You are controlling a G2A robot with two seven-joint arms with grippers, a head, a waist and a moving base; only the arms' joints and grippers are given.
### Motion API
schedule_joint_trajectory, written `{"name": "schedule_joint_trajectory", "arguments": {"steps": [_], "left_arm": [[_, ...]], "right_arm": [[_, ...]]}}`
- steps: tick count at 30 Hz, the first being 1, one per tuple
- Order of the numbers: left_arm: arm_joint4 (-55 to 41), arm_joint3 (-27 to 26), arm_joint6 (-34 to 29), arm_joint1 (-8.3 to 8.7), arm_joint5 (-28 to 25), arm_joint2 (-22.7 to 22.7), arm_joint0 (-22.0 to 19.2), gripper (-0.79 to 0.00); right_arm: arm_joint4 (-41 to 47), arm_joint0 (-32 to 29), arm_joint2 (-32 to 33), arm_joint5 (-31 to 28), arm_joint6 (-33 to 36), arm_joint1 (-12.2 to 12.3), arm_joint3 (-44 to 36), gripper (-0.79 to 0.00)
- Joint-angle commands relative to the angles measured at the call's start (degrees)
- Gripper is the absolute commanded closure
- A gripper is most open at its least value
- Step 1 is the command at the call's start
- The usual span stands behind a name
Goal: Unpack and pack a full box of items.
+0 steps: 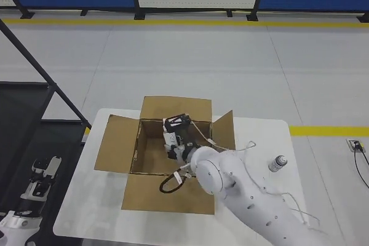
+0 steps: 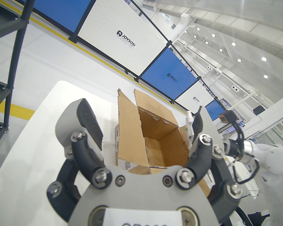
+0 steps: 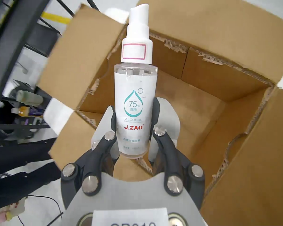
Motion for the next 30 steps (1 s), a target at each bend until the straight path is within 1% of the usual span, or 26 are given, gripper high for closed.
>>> {"name": "schedule_joint_trajectory", "arguments": {"steps": [1,4,7,10,12,13,15,16,21,22,24,25,30], "left_arm": [[0.0,0.0,0.0,0.00,0.0,0.0,0.0,-0.785],[0.0,0.0,0.0,0.00,0.0,0.0,0.0,-0.785],[0.0,0.0,0.0,0.00,0.0,0.0,0.0,-0.785],[0.0,0.0,0.0,0.00,0.0,0.0,0.0,-0.785],[0.0,0.0,0.0,0.00,0.0,0.0,0.0,-0.785],[0.0,0.0,0.0,0.00,0.0,0.0,0.0,-0.785],[0.0,0.0,0.0,0.00,0.0,0.0,0.0,-0.785],[0.0,0.0,0.0,0.00,0.0,0.0,0.0,-0.785],[0.0,0.0,0.0,0.00,0.0,0.0,0.0,-0.785],[0.0,0.0,0.0,0.00,0.0,0.0,0.0,-0.785],[0.0,0.0,0.0,0.00,0.0,0.0,0.0,-0.785],[0.0,0.0,0.0,0.00,0.0,0.0,0.0,-0.785],[0.0,0.0,0.0,0.00,0.0,0.0,0.0,-0.785]], "right_arm": [[0.9,4.7,-4.5,1.1,-0.4,-2.4,8.7,0.000],[3.1,9.4,-9.3,0.3,0.2,-6.1,18.9,0.000],[5.1,12.2,-12.7,-1.2,1.3,-9.5,26.5,0.000],[4.8,13.7,-15.4,0.0,-1.0,-12.8,33.3,0.000],[5.1,14.0,-16.3,0.4,-2.3,-14.3,36.4,0.000],[4.9,14.3,-17.0,0.9,-3.4,-15.6,38.9,0.000],[4.6,14.7,-17.9,1.4,-3.9,-17.1,42.0,0.000],[5.2,15.0,-18.1,1.2,-4.0,-18.3,44.2,0.000],[6.9,16.4,-18.4,-0.6,-3.8,-21.7,51.3,0.000],[7.1,16.6,-18.4,-1.0,-3.8,-22.3,52.5,-0.095],[7.6,17.1,-18.4,-2.1,-3.7,-23.7,55.2,-0.240],[7.8,17.3,-18.3,-2.3,-3.7,-24.0,55.8,-0.296],[8.5,18.1,-17.8,-4.0,-4.5,-26.1,60.0,-0.345]]}}
